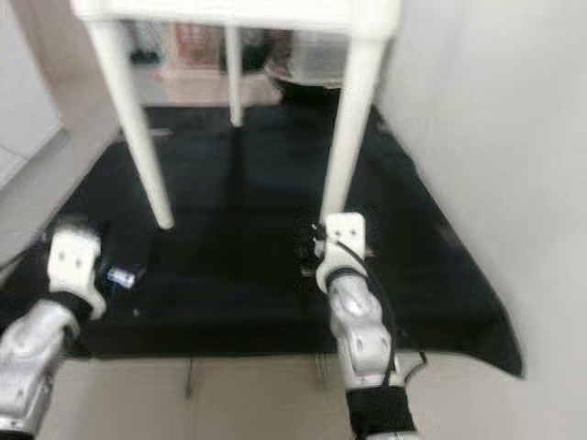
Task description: Building children table
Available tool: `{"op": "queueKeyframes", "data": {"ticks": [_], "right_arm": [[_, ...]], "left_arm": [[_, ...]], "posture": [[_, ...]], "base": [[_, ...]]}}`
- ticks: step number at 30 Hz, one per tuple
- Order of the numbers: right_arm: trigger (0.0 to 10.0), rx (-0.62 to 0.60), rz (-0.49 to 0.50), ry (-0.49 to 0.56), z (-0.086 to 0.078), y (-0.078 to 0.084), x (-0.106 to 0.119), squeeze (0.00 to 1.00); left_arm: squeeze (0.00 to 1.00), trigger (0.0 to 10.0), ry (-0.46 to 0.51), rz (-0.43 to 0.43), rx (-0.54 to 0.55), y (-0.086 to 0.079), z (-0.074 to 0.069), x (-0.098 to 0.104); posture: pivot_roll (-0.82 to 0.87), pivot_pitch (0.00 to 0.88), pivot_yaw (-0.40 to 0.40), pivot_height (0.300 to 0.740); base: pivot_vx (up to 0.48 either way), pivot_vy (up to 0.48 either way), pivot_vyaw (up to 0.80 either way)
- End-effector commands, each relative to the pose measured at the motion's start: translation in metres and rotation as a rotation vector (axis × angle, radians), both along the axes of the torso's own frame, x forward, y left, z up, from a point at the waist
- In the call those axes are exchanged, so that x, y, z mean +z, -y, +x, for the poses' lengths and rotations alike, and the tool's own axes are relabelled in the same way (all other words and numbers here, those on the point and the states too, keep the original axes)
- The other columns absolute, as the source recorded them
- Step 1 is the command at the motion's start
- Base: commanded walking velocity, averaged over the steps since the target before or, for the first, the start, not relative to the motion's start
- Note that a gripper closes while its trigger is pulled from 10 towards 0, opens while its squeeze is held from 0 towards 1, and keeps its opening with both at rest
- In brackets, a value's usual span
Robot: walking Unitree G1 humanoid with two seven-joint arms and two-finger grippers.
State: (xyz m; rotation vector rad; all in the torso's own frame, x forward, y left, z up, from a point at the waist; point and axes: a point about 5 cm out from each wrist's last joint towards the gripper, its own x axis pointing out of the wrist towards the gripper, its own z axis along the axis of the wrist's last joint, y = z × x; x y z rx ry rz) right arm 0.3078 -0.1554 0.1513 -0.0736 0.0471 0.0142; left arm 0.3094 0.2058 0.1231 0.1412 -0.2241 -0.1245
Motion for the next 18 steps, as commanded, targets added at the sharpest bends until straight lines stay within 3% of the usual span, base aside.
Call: {"op": "queueKeyframes", "data": {"ticks": [1, 2, 3, 4, 5, 6, 7, 8, 9, 10, 11, 16, 18], "right_arm": [[10.0, 0.047, 0.018, -0.01, -0.004, -0.008, 0.0, 1.0], [10.0, 0.067, 0.021, -0.011, -0.011, -0.007, 0.0, 1.0], [10.0, 0.067, 0.021, -0.011, -0.011, -0.007, 0.0, 1.0], [10.0, 0.088, 0.015, -0.009, -0.017, -0.007, -0.001, 1.0], [10.0, 0.088, 0.015, -0.009, -0.017, -0.007, -0.001, 1.0], [10.0, 0.094, -0.001, -0.01, -0.022, -0.005, -0.001, 1.0], [10.0, 0.094, -0.001, -0.01, -0.022, -0.005, -0.001, 1.0], [10.0, 0.07, -0.012, -0.037, -0.025, -0.001, -0.005, 0.96], [10.0, 0.07, -0.012, -0.037, -0.025, -0.001, -0.005, 0.96], [10.0, 0.049, -0.023, -0.068, -0.026, 0.002, -0.008, 0.33], [10.0, 0.035, -0.039, -0.099, -0.028, 0.004, -0.012, 0.0], [10.0, 0.016, -0.049, -0.115, -0.029, 0.005, -0.015, 0.0], [10.0, 0.018, -0.05, -0.099, -0.031, 0.002, -0.014, 0.0]], "left_arm": [[0.0, 10.0, -0.016, -0.01, 0.081, -0.02, -0.001, -0.024], [0.0, 10.0, -0.066, -0.04, 0.09, -0.009, -0.018, -0.027], [0.0, 10.0, -0.066, -0.04, 0.09, -0.009, -0.018, -0.027], [0.0, 10.0, -0.109, -0.063, 0.093, 0.003, -0.037, -0.023], [0.0, 10.0, -0.109, -0.063, 0.093, 0.003, -0.037, -0.023], [0.0, 10.0, -0.144, -0.079, 0.096, 0.012, -0.057, -0.013], [0.0, 10.0, -0.144, -0.079, 0.096, 0.012, -0.057, -0.013], [0.0, 10.0, -0.172, -0.087, 0.1, 0.021, -0.078, 0.001], [0.0, 10.0, -0.172, -0.087, 0.1, 0.021, -0.078, 0.001], [0.0, 10.0, -0.176, -0.095, 0.112, 0.02, -0.08, 0.0], [0.0, 10.0, -0.193, -0.094, 0.13, 0.02, -0.084, 0.001], [0.0, 10.0, -0.205, -0.095, 0.141, 0.021, -0.086, 0.002], [0.0, 10.0, -0.174, -0.066, 0.163, 0.022, -0.09, 0.012]], "posture": [[0.02, 0.0, -0.047, 0.74], [0.02, 0.0, -0.042, 0.74], [0.02, 0.0, -0.042, 0.74], [0.01, 0.0, -0.034, 0.74], [0.01, 0.0, -0.034, 0.74], [0.0, 0.0, -0.028, 0.74], [0.0, 0.0, -0.028, 0.74], [0.0, 0.0, -0.02, 0.74], [0.0, 0.0, -0.02, 0.74], [-0.01, 0.0, -0.016, 0.74], [-0.01, 0.0, -0.006, 0.74], [-0.01, 0.0, -0.006, 0.74], [0.0, 0.0, -0.001, 0.74]], "base": [[0.0, 0.0, 0.0], [0.0, 0.0, 0.0], [0.0, 0.0, 0.0], [0.0, 0.0, 0.0], [0.0, 0.0, 0.0], [0.0, 0.0, 0.0], [0.0, 0.0, 0.0], [0.0, 0.0, 0.0], [0.0, 0.0, 0.0], [0.0, 0.0, 0.0], [0.0, 0.0, 0.0], [0.0, 0.0, 0.0], [0.0, 0.0, 0.0]]}}
